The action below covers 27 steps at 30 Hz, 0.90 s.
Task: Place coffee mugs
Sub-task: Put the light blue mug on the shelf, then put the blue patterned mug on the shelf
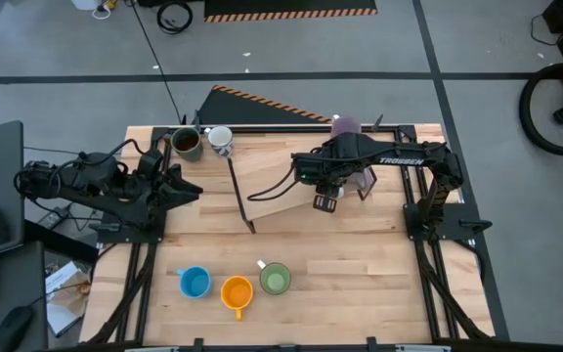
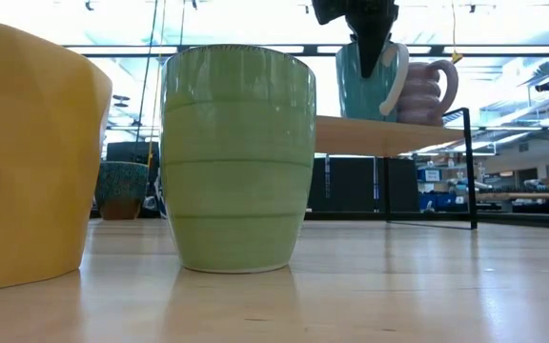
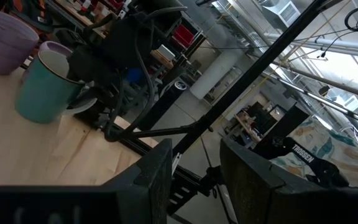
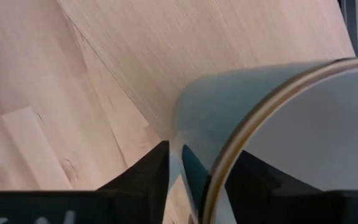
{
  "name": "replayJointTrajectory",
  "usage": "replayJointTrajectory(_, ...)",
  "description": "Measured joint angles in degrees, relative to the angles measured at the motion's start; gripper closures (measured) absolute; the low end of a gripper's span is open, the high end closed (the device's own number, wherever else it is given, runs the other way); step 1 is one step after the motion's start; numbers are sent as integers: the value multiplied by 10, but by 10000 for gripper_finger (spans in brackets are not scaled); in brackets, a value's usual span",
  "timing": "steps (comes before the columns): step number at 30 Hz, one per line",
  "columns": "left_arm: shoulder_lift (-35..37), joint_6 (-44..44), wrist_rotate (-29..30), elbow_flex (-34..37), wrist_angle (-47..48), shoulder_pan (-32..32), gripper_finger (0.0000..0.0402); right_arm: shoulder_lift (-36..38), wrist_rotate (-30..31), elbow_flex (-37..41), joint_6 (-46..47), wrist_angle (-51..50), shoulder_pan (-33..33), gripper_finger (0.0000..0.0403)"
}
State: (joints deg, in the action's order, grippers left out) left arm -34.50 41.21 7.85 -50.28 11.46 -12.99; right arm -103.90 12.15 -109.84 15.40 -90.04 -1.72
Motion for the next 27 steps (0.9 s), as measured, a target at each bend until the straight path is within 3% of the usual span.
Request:
replayJointTrajectory(8, 0, -1, 6, 0, -1, 0, 260, 1, 2, -41, 7, 0, 0, 217)
replayJointTrajectory(14, -15, -39, 72, -1, -1, 0, 260, 1, 7, -82, 5, 0, 0, 204)
replayJointTrajectory(18, -38, -10, 108, -1, 0, 6, 260, 4, 23, -102, 4, 1, 0, 202)
replayJointTrajectory(27, -126, 62, 38, -1, 13, 128, 260, 33, 33, -147, 0, 0, 1, 201)
